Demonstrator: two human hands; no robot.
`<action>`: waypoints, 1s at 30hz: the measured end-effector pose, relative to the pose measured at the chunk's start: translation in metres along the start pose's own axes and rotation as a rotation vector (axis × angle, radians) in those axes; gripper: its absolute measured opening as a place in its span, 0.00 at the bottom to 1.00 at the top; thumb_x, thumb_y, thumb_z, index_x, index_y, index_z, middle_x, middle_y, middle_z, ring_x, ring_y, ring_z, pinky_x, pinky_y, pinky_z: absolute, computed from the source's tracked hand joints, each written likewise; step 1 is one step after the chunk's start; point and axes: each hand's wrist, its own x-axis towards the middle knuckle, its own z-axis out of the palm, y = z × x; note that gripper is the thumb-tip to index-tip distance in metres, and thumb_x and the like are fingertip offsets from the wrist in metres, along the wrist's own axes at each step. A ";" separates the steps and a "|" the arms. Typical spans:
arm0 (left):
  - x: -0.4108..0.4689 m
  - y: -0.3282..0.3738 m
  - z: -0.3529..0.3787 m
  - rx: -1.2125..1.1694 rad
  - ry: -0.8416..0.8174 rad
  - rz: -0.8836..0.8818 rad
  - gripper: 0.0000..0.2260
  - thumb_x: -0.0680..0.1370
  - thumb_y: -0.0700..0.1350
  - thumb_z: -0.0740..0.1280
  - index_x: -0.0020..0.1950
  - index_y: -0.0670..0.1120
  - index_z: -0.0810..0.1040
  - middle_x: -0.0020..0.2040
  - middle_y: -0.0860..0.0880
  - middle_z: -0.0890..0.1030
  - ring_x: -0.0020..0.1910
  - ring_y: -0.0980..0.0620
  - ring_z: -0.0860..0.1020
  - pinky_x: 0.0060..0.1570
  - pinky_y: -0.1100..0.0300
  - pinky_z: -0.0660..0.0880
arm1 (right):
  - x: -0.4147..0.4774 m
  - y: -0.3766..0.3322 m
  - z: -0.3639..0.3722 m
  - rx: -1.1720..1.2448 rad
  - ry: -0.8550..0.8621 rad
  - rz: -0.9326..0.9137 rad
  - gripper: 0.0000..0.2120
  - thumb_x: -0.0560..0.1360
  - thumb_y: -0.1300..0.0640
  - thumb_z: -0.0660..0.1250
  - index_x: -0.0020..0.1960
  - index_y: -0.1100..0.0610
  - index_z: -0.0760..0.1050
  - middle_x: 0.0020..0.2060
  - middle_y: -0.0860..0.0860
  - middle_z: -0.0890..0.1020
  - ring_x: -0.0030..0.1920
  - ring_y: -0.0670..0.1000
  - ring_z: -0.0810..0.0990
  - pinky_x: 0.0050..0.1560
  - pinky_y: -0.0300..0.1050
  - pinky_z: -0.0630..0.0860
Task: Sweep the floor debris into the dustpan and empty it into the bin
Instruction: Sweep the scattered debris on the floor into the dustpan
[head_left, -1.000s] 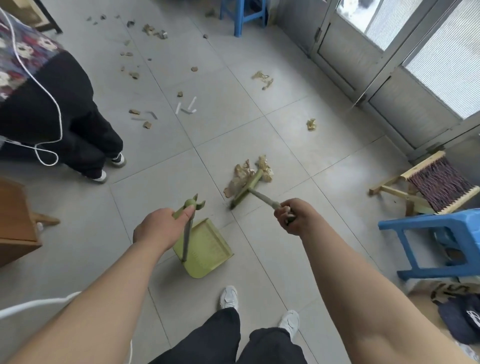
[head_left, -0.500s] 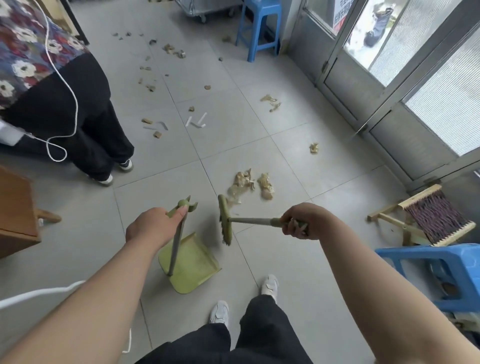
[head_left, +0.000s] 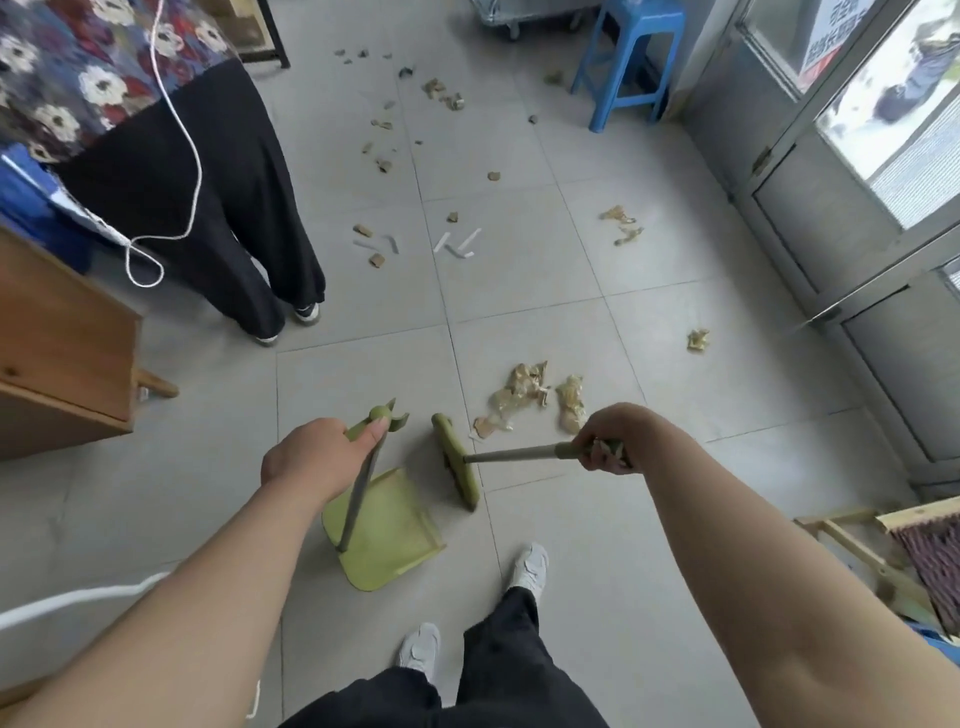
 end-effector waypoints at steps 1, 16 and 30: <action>0.003 0.010 -0.001 0.003 -0.003 -0.005 0.32 0.75 0.73 0.48 0.37 0.46 0.73 0.37 0.49 0.79 0.37 0.47 0.76 0.34 0.58 0.67 | -0.002 -0.008 -0.014 -0.041 0.015 0.012 0.05 0.78 0.62 0.58 0.46 0.61 0.71 0.23 0.51 0.73 0.14 0.44 0.64 0.16 0.29 0.60; 0.049 0.162 -0.020 0.013 -0.003 0.023 0.31 0.76 0.72 0.49 0.38 0.46 0.73 0.38 0.49 0.78 0.40 0.46 0.77 0.34 0.58 0.66 | -0.009 -0.039 -0.138 -0.205 0.344 -0.209 0.08 0.76 0.63 0.57 0.37 0.59 0.66 0.28 0.53 0.69 0.19 0.45 0.61 0.21 0.32 0.52; 0.103 0.266 -0.043 0.057 0.011 0.264 0.31 0.76 0.72 0.48 0.41 0.46 0.74 0.44 0.47 0.78 0.45 0.44 0.75 0.40 0.55 0.67 | -0.046 0.040 -0.240 0.506 0.381 -0.360 0.08 0.75 0.65 0.59 0.44 0.63 0.77 0.28 0.56 0.76 0.18 0.46 0.65 0.17 0.30 0.56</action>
